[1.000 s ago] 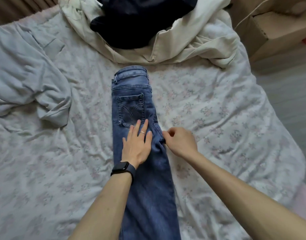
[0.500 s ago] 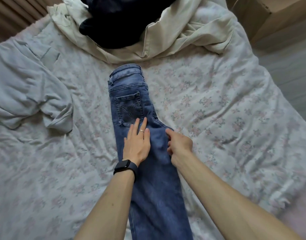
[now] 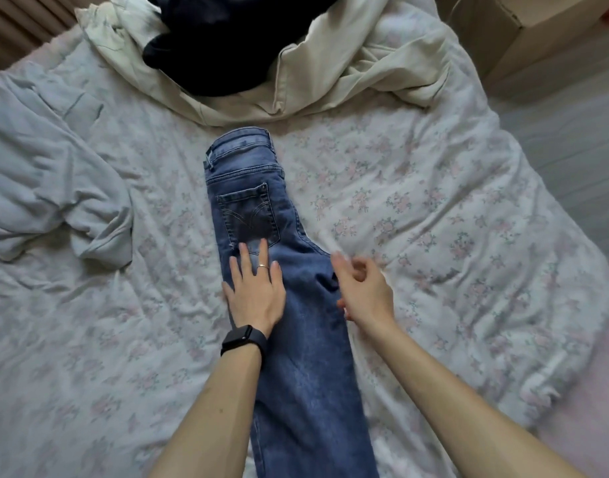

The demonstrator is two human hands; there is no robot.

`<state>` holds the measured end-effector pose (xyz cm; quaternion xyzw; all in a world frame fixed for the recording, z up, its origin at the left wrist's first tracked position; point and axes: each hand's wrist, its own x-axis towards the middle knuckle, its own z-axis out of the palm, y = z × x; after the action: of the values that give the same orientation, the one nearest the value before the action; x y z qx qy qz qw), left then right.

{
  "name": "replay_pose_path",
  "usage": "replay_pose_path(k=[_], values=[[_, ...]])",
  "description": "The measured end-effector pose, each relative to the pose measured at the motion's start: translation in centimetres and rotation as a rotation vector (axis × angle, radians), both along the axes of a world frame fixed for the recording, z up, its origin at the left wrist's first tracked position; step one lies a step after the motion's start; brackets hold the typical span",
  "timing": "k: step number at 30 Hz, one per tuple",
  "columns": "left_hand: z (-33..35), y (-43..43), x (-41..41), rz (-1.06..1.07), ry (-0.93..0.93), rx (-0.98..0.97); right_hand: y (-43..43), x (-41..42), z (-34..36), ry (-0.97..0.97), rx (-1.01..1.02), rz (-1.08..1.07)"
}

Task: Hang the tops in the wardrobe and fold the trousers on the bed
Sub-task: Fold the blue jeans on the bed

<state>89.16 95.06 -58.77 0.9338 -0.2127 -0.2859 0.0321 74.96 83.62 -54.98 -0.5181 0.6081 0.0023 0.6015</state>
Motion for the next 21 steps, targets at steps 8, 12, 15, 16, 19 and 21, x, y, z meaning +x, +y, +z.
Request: replay_pose_path(k=[8, 12, 15, 16, 19, 21], values=[[-0.6, 5.6, -1.5, -0.073, -0.155, 0.094, -2.5, 0.5, -3.0, 0.172, -0.228, 0.297], [0.5, 7.3, -3.4, 0.142, -0.145, -0.023, 1.0, -1.6, -1.8, 0.092, -0.163, 0.200], [1.4, 11.5, -7.3, 0.420, -0.037, -0.051, 3.8, -4.6, -0.8, 0.081, -0.114, 0.294], [1.8, 13.2, -9.2, 0.527, 0.028, -0.081, 4.8, -5.9, -0.6, 0.064, -0.100, 0.314], [3.5, 17.7, -15.1, 0.712, 0.184, -0.166, 7.9, -10.2, -0.2, 0.032, -0.027, 0.405], [4.2, 20.3, -19.0, 0.734, 0.188, -0.164, 10.0, -13.3, -0.8, 0.079, 0.020, 0.523]])
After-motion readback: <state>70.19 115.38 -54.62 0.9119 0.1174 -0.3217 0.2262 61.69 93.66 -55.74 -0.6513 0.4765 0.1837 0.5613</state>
